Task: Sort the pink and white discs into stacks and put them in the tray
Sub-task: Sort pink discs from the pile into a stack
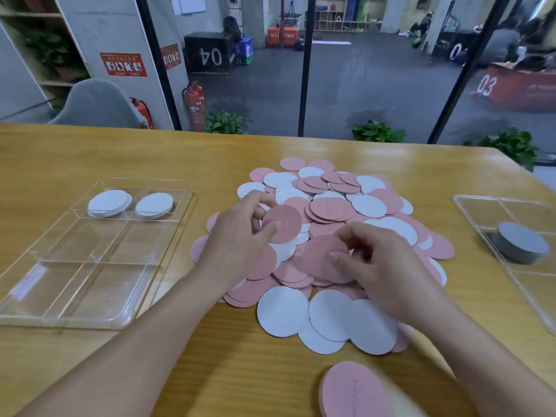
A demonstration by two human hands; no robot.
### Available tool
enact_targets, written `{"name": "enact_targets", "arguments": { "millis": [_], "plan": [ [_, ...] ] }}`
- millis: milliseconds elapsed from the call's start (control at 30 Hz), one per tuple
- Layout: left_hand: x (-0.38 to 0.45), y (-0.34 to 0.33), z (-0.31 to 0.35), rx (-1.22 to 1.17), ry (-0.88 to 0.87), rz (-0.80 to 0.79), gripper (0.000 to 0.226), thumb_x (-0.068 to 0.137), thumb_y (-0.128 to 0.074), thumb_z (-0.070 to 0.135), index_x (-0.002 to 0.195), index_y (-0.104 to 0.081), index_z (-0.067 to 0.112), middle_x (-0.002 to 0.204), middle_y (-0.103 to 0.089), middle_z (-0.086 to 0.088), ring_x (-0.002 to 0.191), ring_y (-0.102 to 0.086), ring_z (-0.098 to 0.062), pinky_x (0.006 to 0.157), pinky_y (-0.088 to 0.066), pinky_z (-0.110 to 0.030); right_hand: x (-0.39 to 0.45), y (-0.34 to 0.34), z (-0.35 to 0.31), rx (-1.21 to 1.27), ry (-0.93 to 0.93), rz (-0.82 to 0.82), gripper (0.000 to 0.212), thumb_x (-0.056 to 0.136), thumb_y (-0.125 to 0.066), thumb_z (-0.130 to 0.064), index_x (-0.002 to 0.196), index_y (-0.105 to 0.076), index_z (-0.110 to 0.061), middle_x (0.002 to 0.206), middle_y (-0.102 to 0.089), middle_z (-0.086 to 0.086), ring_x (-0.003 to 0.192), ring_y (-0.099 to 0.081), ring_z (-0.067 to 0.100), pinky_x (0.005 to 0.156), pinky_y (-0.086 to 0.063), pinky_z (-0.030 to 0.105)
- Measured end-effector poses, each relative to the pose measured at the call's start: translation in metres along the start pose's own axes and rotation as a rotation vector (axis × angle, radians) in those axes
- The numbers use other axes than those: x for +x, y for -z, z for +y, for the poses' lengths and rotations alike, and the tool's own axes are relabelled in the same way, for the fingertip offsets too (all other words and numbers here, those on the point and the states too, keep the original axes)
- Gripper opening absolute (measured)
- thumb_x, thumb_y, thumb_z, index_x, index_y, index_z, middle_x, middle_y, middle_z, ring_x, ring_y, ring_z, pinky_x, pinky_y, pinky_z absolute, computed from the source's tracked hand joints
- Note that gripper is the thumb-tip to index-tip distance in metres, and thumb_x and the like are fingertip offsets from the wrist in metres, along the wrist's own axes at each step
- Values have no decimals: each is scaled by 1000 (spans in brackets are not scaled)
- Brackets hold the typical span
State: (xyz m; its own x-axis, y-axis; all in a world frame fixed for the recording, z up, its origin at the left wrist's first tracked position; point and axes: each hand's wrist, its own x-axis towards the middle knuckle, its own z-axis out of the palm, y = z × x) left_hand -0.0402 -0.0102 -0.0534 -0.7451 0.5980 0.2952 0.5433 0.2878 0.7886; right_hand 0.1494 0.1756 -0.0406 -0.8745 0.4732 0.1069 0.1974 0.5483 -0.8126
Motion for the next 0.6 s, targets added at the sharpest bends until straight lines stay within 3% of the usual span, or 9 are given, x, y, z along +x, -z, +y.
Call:
{"name": "enact_targets", "arguments": {
  "millis": [67,133,167,233,333,400,500,600],
  "plan": [
    [-4,5,0,-90,-21,16,9,104,-73,17,101,-74,25,89,-74,2,81,-63,-17,67,-45,-16,-4,9,2,17,50,58,14,98,-78,-19,92,-78,-32,73,-53,-4,62,-50,20,58,-54,43],
    [-9,8,-1,-129,-29,3,12,105,-72,17,94,-74,18,87,-73,0,81,-64,-22,68,-45,-21,-8,21,3,27,88,107,17,96,-81,-21,87,-81,-35,76,-52,-6,63,-44,8,57,-45,25],
    [-11,9,-1,-138,-28,-14,13,105,-72,18,92,-74,17,86,-72,-1,82,-63,-24,69,-45,-26,-9,27,2,19,100,106,15,97,-80,-23,88,-82,-34,73,-51,-3,62,-41,8,57,-39,23],
    [-16,9,3,-167,-24,-48,15,105,-72,17,90,-76,16,85,-70,-5,84,-61,-28,71,-45,-28,-10,34,3,22,113,64,13,102,-73,-27,93,-82,-29,65,-48,4,60,-39,16,57,-35,31],
    [-21,5,9,-239,-12,-89,16,104,-73,14,90,-78,17,85,-70,-9,80,-60,-27,67,-46,-16,-14,34,3,97,169,24,23,108,-63,-28,97,-81,-18,73,-67,3,64,-59,27,61,-51,40],
    [-23,0,12,-259,-9,-133,19,107,-69,15,91,-78,18,79,-65,-10,68,-55,-22,64,-44,-24,-17,29,-1,144,179,29,23,107,-65,-28,94,-79,-16,76,-69,4,65,-62,27,60,-55,46],
    [-26,-8,16,-237,-13,-202,23,111,-62,17,95,-77,21,69,-57,-2,65,-48,-16,63,-40,-33,-17,21,2,188,178,28,11,96,-79,-12,95,-77,-23,72,-64,-4,66,-61,19,58,-54,34],
    [-29,-16,22,-186,-67,-234,22,112,-60,18,100,-78,24,82,-67,-4,75,-58,-27,67,-46,-40,-14,16,9,80,208,7,43,93,-82,-13,125,-66,-36,82,-63,-11,75,-60,26,70,-56,42]
  ]
}}
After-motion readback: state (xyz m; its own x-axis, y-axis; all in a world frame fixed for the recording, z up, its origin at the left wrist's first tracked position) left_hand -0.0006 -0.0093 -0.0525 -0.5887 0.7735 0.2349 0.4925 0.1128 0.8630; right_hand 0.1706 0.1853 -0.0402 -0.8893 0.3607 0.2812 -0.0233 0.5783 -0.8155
